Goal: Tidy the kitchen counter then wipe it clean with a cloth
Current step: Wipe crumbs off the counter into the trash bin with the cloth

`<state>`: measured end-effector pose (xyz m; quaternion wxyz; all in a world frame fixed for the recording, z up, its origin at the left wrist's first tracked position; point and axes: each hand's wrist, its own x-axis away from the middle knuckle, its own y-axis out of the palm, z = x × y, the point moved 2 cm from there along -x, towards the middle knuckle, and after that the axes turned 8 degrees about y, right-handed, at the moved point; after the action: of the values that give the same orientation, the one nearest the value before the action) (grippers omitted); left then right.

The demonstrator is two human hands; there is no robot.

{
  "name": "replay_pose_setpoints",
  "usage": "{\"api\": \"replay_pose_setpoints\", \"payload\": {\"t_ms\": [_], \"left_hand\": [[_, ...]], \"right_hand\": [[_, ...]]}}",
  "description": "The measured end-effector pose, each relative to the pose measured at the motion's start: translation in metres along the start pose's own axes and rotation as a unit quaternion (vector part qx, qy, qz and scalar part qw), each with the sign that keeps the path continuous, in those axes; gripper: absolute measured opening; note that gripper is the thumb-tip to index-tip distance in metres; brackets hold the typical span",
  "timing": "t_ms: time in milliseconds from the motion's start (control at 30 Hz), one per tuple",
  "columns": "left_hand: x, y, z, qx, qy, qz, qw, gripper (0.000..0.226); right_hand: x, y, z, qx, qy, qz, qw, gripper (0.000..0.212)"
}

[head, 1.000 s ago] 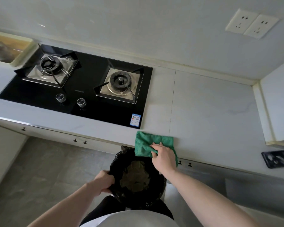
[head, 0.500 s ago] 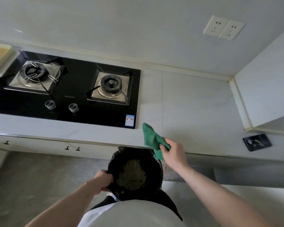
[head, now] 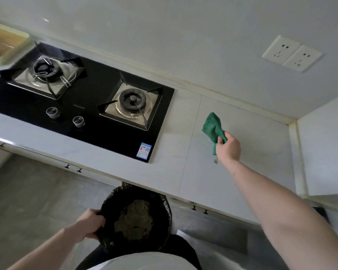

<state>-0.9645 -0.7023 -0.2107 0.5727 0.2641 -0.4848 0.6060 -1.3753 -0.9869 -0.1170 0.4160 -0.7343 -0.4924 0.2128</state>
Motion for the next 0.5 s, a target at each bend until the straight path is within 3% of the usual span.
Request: {"api": "replay_pose_setpoints", "payload": {"t_ms": [333,500], "left_hand": [[-0.007,0.020,-0.003,0.018,-0.046,0.055,0.997,0.032],[-0.011,0.022,0.001,0.032,-0.059,0.069,0.995,0.036]], "right_hand": [[-0.138,0.070,-0.072,0.069,-0.090,-0.058,0.992,0.032],[-0.161,0.124,-0.101,0.121,-0.120,-0.154,0.973,0.036]]}}
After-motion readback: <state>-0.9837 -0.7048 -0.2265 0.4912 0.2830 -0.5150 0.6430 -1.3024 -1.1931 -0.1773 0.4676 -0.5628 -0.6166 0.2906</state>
